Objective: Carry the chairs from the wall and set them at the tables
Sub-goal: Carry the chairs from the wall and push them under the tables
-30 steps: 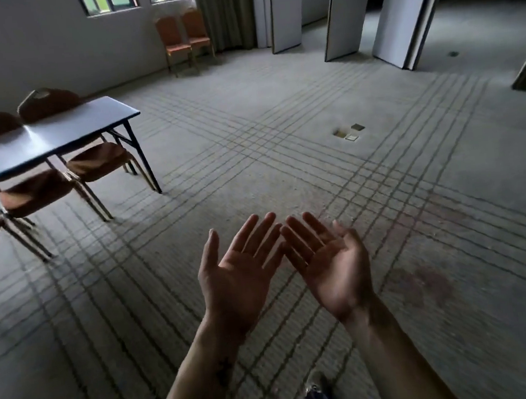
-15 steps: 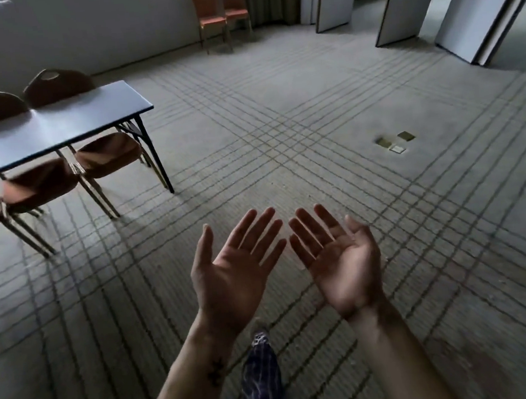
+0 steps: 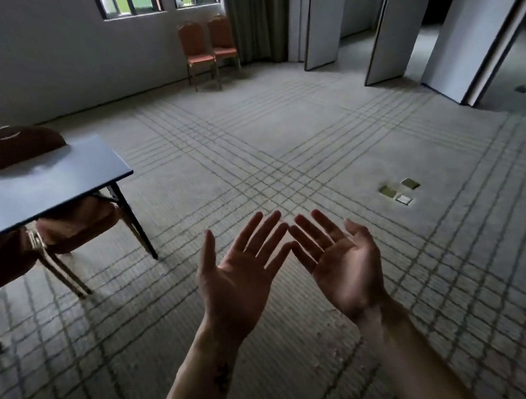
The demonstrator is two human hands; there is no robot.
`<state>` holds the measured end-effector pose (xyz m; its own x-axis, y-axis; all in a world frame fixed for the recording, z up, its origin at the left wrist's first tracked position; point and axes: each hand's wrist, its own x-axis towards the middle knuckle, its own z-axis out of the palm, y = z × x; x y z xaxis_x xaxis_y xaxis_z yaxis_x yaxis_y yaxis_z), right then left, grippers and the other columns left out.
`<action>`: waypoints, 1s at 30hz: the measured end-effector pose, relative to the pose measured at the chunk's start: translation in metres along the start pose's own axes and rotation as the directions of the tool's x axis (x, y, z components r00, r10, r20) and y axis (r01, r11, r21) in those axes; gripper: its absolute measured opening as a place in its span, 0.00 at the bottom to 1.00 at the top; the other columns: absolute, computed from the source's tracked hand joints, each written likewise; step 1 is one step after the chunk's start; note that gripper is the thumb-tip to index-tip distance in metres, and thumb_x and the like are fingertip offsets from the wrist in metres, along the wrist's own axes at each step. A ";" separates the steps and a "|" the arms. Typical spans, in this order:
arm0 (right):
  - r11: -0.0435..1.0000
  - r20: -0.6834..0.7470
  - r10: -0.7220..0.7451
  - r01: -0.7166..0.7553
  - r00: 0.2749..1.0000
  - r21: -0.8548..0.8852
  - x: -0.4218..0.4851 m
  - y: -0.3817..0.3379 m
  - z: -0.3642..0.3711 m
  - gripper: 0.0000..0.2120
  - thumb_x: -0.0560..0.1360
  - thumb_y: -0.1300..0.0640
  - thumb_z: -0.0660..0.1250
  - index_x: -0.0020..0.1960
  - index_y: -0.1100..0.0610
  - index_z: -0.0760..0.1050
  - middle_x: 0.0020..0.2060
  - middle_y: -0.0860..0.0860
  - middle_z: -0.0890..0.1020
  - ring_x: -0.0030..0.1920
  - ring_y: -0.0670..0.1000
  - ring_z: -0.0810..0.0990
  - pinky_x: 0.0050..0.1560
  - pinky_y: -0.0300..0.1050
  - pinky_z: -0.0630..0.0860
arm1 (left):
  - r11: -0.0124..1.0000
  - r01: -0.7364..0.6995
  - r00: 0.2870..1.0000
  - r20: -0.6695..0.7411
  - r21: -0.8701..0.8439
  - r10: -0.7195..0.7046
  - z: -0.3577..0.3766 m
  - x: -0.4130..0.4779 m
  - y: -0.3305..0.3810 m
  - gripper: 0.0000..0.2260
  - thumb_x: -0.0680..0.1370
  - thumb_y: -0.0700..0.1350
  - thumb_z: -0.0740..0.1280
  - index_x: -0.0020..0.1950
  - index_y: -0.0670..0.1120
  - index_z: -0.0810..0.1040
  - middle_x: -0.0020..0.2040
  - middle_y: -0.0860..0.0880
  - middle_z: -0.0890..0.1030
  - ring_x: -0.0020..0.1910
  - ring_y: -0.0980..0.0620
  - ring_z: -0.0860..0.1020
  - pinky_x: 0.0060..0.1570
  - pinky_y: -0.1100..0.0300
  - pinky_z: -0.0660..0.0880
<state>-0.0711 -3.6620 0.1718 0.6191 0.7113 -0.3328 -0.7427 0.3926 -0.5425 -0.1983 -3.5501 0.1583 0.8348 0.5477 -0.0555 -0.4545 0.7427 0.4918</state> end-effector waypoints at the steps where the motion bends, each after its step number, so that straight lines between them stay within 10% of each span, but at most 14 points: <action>1: 1.000 0.005 0.013 -0.013 1.000 0.000 0.028 -0.003 0.008 0.26 0.83 0.45 0.55 0.72 0.61 0.72 0.65 0.63 0.81 0.65 0.62 0.81 0.69 0.58 0.72 | 1.000 -0.002 1.000 0.001 -0.003 0.002 -0.003 0.027 0.007 0.37 0.82 0.67 0.52 0.78 0.39 0.67 0.75 0.36 0.73 0.74 0.36 0.71 0.78 0.37 0.58; 30: 0.963 0.071 0.260 -0.253 0.963 -0.088 0.829 -0.094 0.232 0.23 0.81 0.47 0.56 0.69 0.60 0.74 0.64 0.62 0.81 0.59 0.60 0.84 0.65 0.56 0.74 | 0.972 -0.218 0.957 -0.214 -0.084 0.196 -0.130 0.776 0.233 0.39 0.81 0.69 0.53 0.75 0.37 0.73 0.73 0.35 0.74 0.73 0.35 0.73 0.78 0.38 0.57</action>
<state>0.4526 -2.9744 0.1257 0.3853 0.8285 -0.4064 -0.8497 0.1466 -0.5065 0.3031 -2.9026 0.1167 0.6434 0.7521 -0.1429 -0.6499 0.6353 0.4173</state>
